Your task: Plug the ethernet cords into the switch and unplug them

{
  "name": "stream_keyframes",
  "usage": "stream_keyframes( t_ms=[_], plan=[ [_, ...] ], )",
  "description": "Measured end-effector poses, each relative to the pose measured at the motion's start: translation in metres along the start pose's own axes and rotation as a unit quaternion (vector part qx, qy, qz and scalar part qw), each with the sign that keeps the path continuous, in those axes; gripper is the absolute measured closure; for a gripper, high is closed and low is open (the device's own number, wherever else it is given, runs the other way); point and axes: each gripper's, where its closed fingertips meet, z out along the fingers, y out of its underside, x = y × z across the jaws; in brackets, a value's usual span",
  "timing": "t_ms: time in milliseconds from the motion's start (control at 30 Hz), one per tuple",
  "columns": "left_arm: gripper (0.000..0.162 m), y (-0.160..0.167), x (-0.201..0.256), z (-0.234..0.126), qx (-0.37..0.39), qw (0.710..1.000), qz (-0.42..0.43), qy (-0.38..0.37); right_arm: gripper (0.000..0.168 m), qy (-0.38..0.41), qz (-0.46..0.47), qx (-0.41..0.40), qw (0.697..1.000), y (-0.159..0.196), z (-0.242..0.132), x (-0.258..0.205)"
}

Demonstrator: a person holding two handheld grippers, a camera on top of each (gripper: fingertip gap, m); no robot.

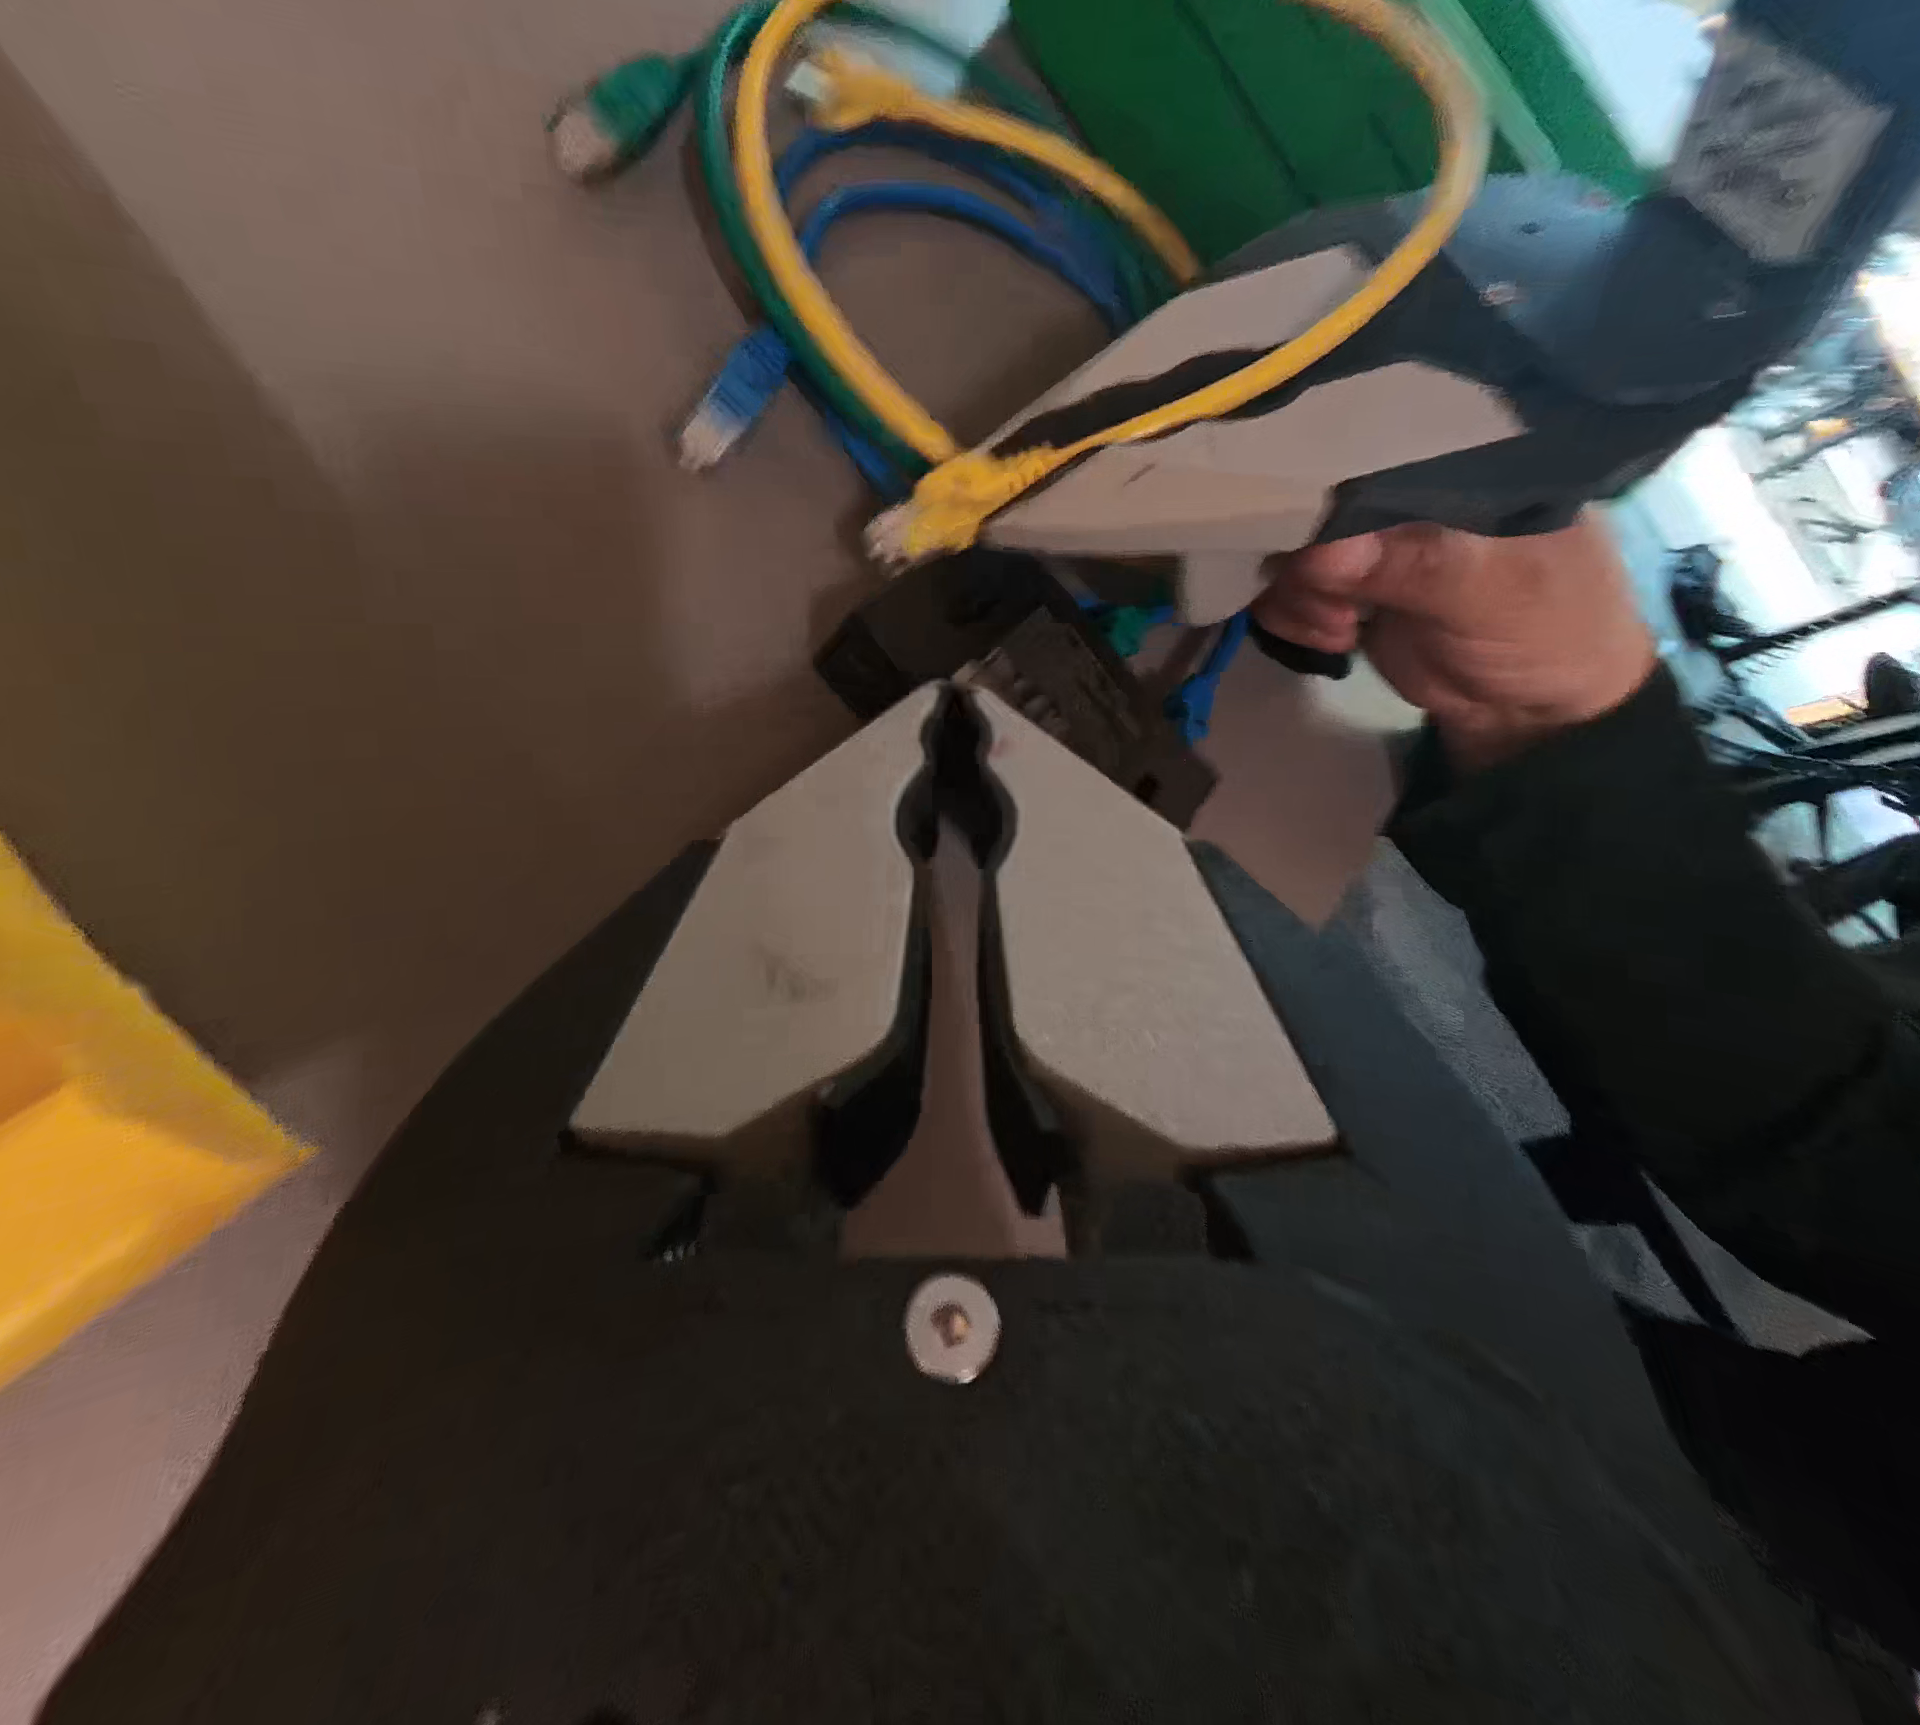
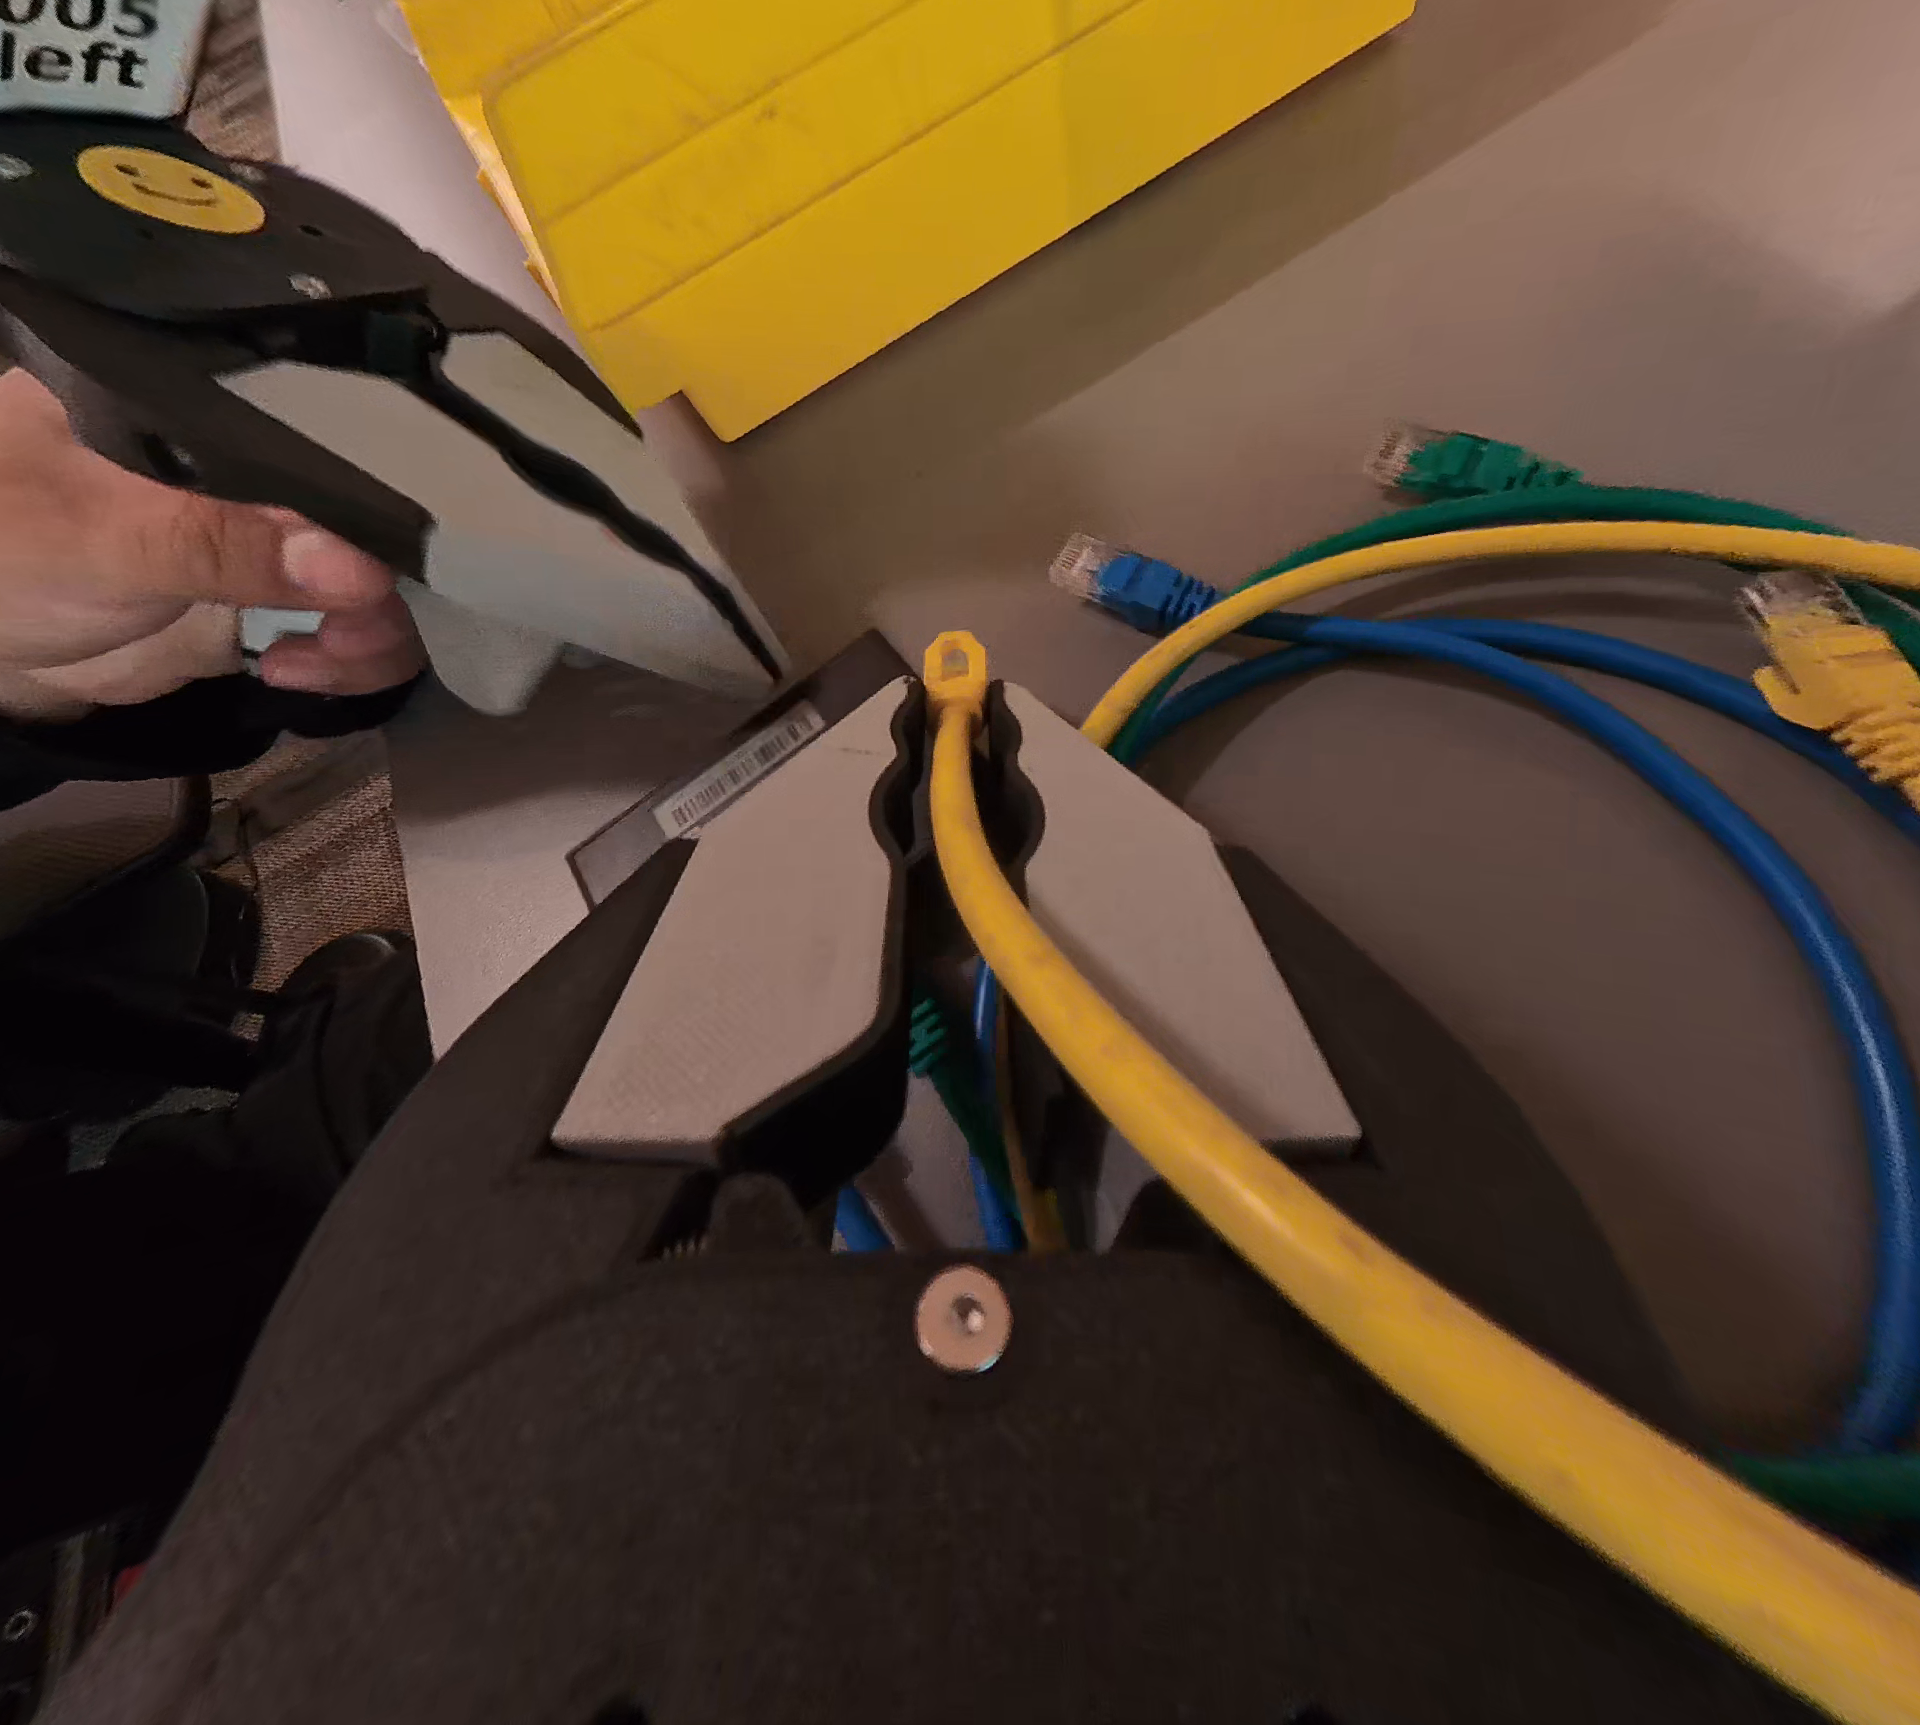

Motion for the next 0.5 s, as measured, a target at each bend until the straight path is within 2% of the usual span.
stream_keyframes(
  t_ms=[33,100,200,300,400,500],
  plan=[
    [0.162,-0.007,0.012,-0.003,0.016,0.999,0.004,0.034,0.16,-0.005,-0.001,-0.001,1.0,0.0,0.0,-0.002],
    [0.162,-0.007,0.023,-0.001,0.008,0.998,-0.004,0.056,0.16,0.009,0.0,0.006,1.0,-0.001,-0.001,0.002],
    [0.162,-0.003,0.02,0.005,-0.009,1.0,0.011,0.028,0.16,0.012,0.01,0.032,0.999,-0.007,-0.007,0.004],
    [0.151,-0.005,0.023,0.002,-0.013,0.999,0.03,0.034,0.16,-0.009,0.035,0.075,0.997,-0.015,-0.018,0.004],
    [0.12,-0.008,0.027,-0.004,-0.032,0.993,0.115,0.021,0.16,-0.04,0.057,0.117,0.991,-0.022,-0.031,0.0],
    [0.084,0.005,0.043,-0.007,-0.11,0.966,0.231,0.038,0.159,-0.059,0.047,0.136,0.988,-0.024,-0.038,-0.009]
  ],
)
